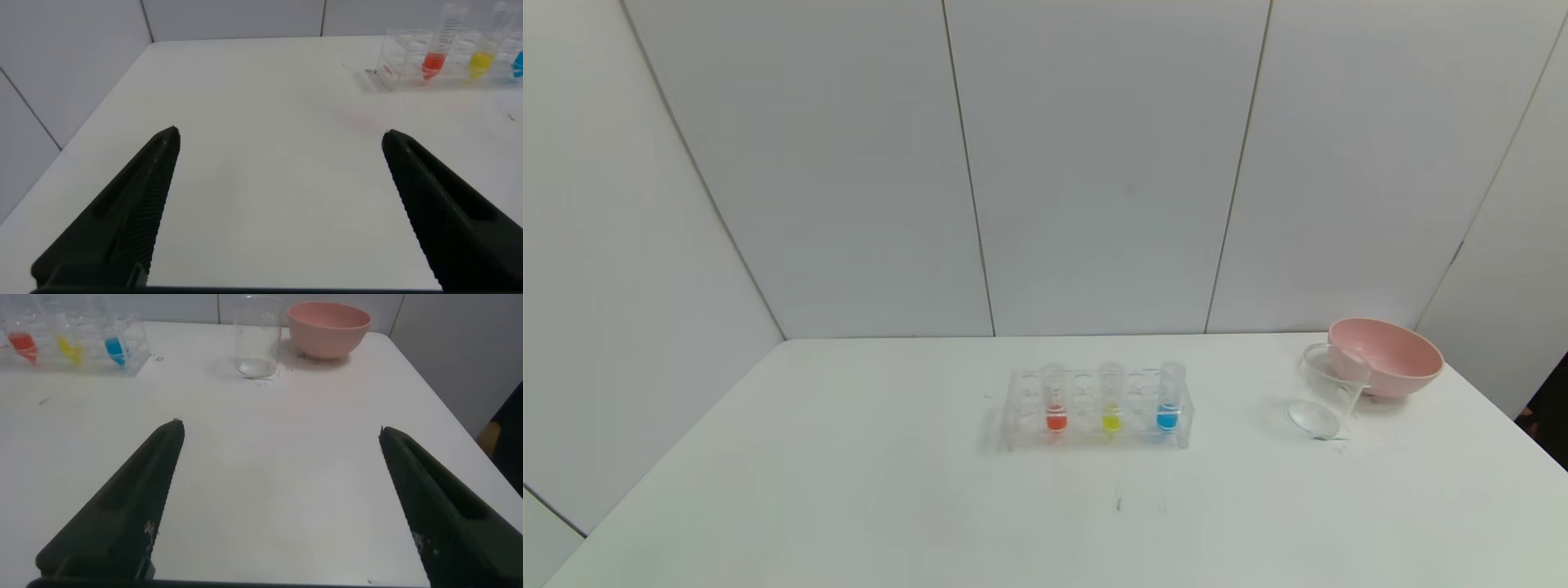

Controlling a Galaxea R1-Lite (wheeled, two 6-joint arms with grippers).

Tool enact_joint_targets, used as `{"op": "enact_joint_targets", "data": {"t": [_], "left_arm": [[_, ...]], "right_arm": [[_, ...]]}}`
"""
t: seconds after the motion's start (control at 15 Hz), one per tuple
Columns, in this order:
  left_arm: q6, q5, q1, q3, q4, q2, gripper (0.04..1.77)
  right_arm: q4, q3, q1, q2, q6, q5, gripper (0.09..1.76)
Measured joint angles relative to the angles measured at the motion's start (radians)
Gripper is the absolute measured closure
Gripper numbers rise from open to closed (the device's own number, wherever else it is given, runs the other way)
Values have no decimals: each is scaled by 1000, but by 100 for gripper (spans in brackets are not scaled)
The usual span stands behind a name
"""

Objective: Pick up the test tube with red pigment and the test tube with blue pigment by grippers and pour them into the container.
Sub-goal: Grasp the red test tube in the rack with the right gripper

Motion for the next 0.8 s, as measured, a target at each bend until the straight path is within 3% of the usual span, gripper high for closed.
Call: {"op": "enact_joint_targets", "data": {"t": [0.8], "left_arm": [[0, 0, 0, 0, 0, 0, 5]], "right_arm": [[-1, 0, 0, 0, 15, -1, 14]]}}
